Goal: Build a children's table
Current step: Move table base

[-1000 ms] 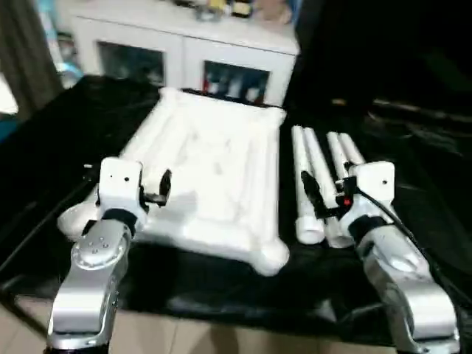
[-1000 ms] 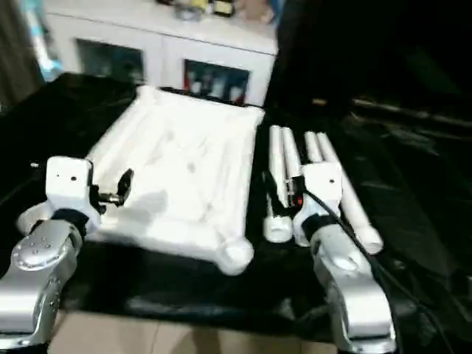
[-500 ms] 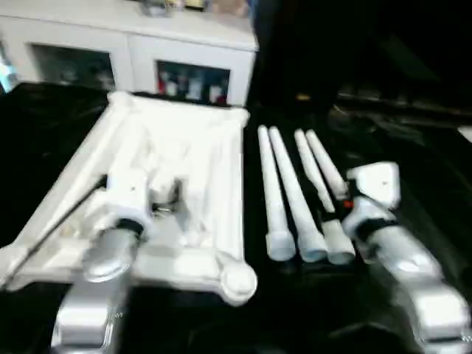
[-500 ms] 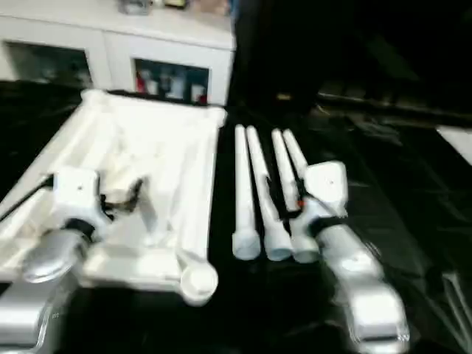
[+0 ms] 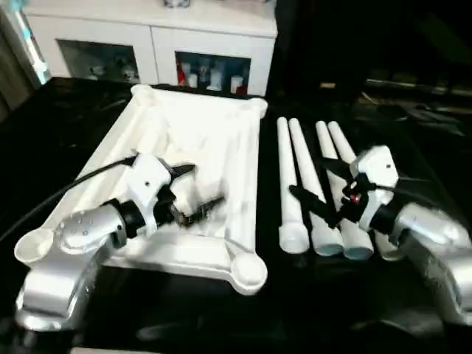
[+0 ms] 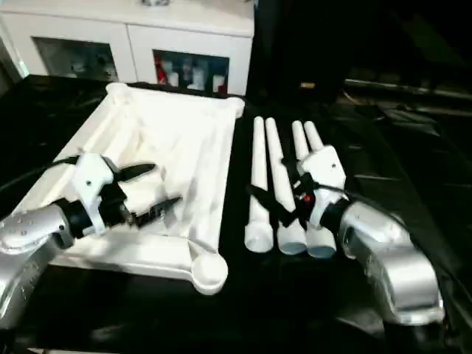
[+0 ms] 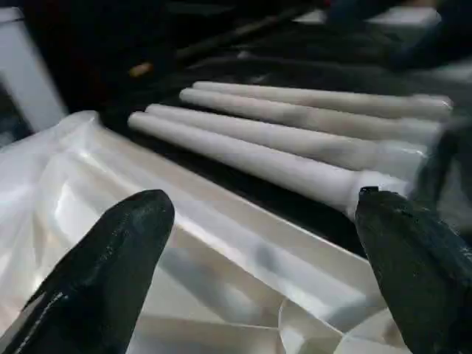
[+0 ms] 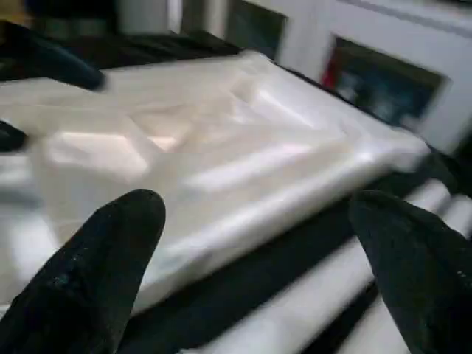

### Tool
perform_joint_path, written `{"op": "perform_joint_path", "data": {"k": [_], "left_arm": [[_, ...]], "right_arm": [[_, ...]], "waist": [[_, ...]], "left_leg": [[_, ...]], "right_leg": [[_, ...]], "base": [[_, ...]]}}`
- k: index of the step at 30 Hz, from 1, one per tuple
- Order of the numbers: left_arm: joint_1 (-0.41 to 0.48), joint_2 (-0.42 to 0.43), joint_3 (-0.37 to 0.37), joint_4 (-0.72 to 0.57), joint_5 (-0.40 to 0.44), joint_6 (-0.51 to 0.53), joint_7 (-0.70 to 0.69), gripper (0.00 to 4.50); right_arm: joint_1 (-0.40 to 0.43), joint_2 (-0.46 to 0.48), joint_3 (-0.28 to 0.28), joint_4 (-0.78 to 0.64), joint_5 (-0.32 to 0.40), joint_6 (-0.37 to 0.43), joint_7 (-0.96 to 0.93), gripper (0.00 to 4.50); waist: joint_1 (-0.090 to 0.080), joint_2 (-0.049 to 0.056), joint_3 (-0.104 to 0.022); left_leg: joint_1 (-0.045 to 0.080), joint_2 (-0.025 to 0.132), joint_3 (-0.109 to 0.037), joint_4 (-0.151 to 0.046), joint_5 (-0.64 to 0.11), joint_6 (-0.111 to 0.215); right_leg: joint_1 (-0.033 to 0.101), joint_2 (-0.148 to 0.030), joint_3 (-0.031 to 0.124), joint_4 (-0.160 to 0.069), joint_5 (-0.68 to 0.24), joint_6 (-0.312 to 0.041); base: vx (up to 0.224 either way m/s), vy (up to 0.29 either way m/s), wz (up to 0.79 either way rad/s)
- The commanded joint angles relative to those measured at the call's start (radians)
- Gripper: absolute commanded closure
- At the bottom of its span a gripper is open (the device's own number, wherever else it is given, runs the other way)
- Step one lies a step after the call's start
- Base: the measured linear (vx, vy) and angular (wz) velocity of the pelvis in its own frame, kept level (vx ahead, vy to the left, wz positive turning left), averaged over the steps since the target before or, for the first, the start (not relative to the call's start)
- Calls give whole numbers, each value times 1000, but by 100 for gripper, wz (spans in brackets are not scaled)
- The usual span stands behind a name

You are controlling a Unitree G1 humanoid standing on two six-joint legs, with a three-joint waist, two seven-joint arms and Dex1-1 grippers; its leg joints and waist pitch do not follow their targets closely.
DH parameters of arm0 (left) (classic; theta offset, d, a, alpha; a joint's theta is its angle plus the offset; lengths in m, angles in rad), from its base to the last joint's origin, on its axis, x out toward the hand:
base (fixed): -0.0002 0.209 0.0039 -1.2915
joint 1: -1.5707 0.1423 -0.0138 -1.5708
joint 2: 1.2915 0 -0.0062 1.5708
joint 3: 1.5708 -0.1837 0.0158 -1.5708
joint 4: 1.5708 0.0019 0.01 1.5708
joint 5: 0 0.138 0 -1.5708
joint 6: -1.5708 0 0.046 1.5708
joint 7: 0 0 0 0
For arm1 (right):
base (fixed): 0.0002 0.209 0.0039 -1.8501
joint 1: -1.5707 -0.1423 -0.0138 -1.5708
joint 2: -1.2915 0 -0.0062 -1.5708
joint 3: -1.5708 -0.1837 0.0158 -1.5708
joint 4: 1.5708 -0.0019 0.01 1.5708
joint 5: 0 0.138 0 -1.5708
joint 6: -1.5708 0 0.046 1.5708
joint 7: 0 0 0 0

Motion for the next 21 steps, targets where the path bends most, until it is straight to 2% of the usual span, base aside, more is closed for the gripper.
{"op": "perform_joint_path", "data": {"k": [1, 2, 3, 4, 5, 6, 7, 9, 11, 12, 14, 15, 18, 19, 20, 21], "left_arm": [[-11, 24, -23, 14, 14, -21, -60, 0], [-21, 72, -62, 39, 26, -34, -130, 0], [-24, 95, -85, 46, 35, -34, -160, 0], [-26, 108, -99, 53, 43, -37, -185, 29], [-24, 123, -116, 52, 47, -33, -216, 29], [-19, 137, -134, 46, 58, -34, -235, 37], [-5, 161, -156, 37, 68, -37, -264, 37], [24, 202, -188, 25, 98, -56, -289, 51], [38, 221, -213, 36, 128, -84, -284, 67], [41, 221, -223, 47, 142, -93, -275, 74], [41, 224, -236, 57, 153, -90, -273, 81], [41, 234, -245, 72, 166, -91, -276, 102], [38, 246, -250, 98, 181, -92, -277, 119], [32, 247, -251, 112, 192, -93, -270, 131], [29, 246, -251, 118, 197, -96, -267, 131], [17, 242, -254, 133, 211, -103, -261, 164]], "right_arm": [[-12, -21, 12, 7, 24, 12, 56, 3], [-13, -54, 43, 12, 31, 8, 114, 3], [-11, -73, 60, 8, 31, 5, 139, 3], [-9, -85, 70, 6, 30, 3, 159, 0], [-4, -98, 74, -6, 47, 13, 188, 0], [5, -112, 77, -19, 59, 17, 218, 0], [17, -128, 92, -26, 52, 13, 243, 0], [37, -156, 119, -33, 35, 2, 276, 0], [48, -171, 135, -34, 26, -6, 294, 0], [52, -176, 140, -37, 27, -5, 300, 0], [54, -180, 142, -44, 38, 7, 305, 0], [54, -183, 145, -49, 46, 18, 309, 0], [51, -188, 155, -45, 38, 10, 309, 0], [50, -188, 162, -38, 24, -6, 308, 0], [49, -188, 165, -35, 19, -11, 308, 0], [49, -191, 174, -29, 11, -19, 316, 0]], "waist": [[4, 3, -49], [2, 14, -48], [3, 10, -44], [2, 10, -45], [6, 19, -48], [6, 10, -53], [8, 13, -56], [9, 10, -56], [9, 8, -56], [9, 4, -55], [10, 6, -57], [10, 2, -57], [9, 1, -54], [9, 6, -54], [8, 5, -54], [8, 5, -53]], "left_leg": [[4, 59, -8, -83, -46, 56], [0, 60, -7, -86, -56, 46], [4, 63, -5, -91, -103, 38], [4, 65, -4, -92, -112, 32], [5, 67, -2, -92, -108, 22], [7, 70, 1, -89, -87, 21], [3, 70, 1, -88, -51, 26], [-3, 68, 3, -85, -28, 40], [-5, 68, 1, -86, -35, 43], [-6, 69, 3, -86, -42, 46], [-3, 71, 4, -86, -44, 44], [-6, 71, 4, -86, -36, 44], [-7, 69, 5, -86, -43, 43], [-5, 70, 4, -87, -54, 39], [-6, 70, 5, -88, -55, 37], [-6, 70, 5, -87, -55, 34]], "right_leg": [[39, -84, 53, -76, -29, -211], [39, -86, 54, -77, -33, -210], [34, -84, 53, -84, -92, -199], [35, -85, 54, -84, -110, -197], [33, -88, 54, -82, -107, -198], [32, -87, 54, -78, -62, -208], [33, -86, 53, -70, 4, -221], [34, -85, 52, -66, 56, -226], [37, -86, 51, -69, 48, -224], [37, -87, 53, -72, 34, -220], [32, -88, 52, -70, 24, -227], [33, -87, 51, -69, 26, -230], [29, -84, 51, -71, 4, -224], [27, -86, 51, -72, -14, -223], [27, -86, 51, -72, -17, -222], [26, -86, 52, -72, -12, -224]], "base": [[0, 0, 0], [0, 0, 0], [0, 0, 0], [0, 0, 0], [0, 0, 0], [0, 0, 0], [0, 0, 0], [0, 0, 0], [0, 0, 0], [0, 0, 0], [0, 0, 0], [0, 0, 0], [0, 0, 0], [0, 0, 0], [0, 0, 0], [0, 0, 0]]}}
